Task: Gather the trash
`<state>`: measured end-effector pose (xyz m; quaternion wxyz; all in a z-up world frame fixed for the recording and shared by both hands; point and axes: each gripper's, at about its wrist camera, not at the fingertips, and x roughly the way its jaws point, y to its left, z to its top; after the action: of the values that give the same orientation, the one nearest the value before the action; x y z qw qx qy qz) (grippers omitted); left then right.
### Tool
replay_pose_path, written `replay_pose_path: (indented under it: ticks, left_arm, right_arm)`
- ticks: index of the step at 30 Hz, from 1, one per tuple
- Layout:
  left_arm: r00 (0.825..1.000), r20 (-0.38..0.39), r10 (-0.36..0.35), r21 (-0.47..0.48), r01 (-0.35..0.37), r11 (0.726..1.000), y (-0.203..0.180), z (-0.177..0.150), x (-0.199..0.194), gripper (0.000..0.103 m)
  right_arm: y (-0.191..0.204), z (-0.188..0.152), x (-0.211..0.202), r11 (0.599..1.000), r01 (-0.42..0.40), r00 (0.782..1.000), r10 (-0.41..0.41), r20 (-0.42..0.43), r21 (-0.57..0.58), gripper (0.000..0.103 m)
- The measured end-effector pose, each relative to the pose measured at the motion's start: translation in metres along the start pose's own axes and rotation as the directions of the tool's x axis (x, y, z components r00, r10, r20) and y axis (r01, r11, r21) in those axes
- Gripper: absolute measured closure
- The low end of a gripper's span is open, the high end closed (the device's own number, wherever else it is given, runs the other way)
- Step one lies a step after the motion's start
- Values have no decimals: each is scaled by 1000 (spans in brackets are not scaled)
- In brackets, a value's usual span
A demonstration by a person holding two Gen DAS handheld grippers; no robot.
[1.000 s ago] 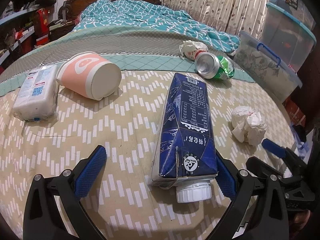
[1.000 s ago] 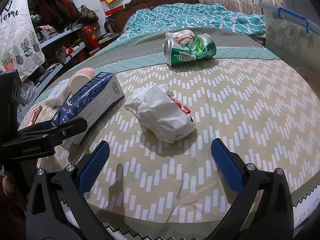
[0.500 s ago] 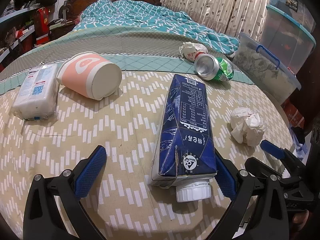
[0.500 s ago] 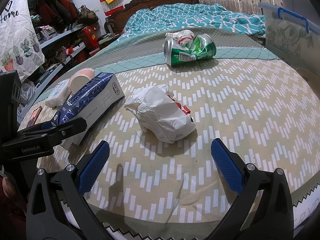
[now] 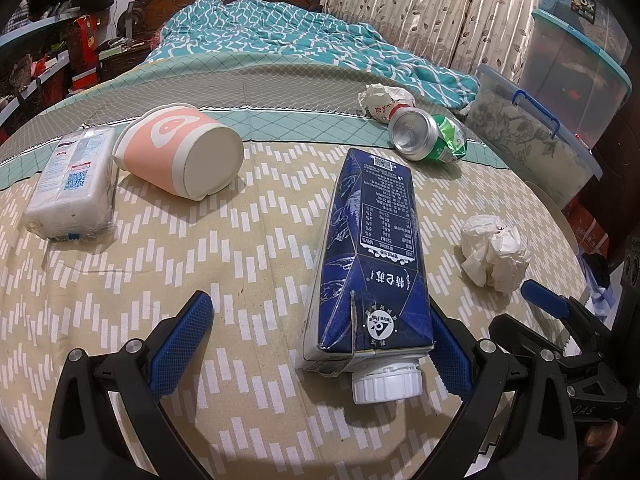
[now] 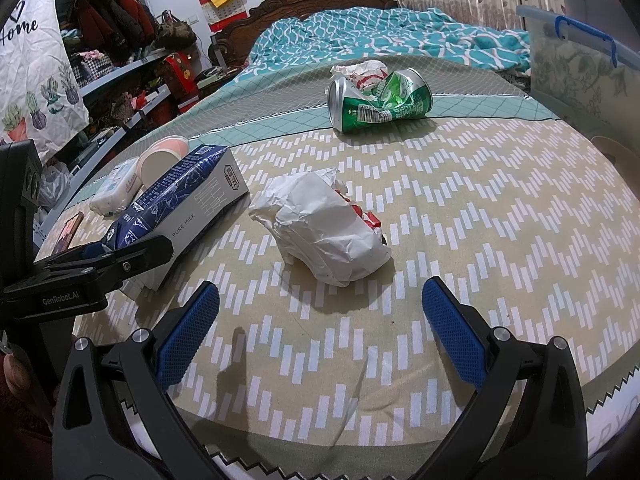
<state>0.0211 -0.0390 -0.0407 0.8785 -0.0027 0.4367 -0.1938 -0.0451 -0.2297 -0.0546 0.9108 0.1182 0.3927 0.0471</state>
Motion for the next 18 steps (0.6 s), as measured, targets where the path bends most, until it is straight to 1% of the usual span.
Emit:
replay_pose_path:
  ticks: [18]
  left_arm:
    - [1000,1,0,0,0,1000,0,0,0,8]
  right_arm:
    - [1,-1,0,1000,2,1000,-2,1,-1,3]
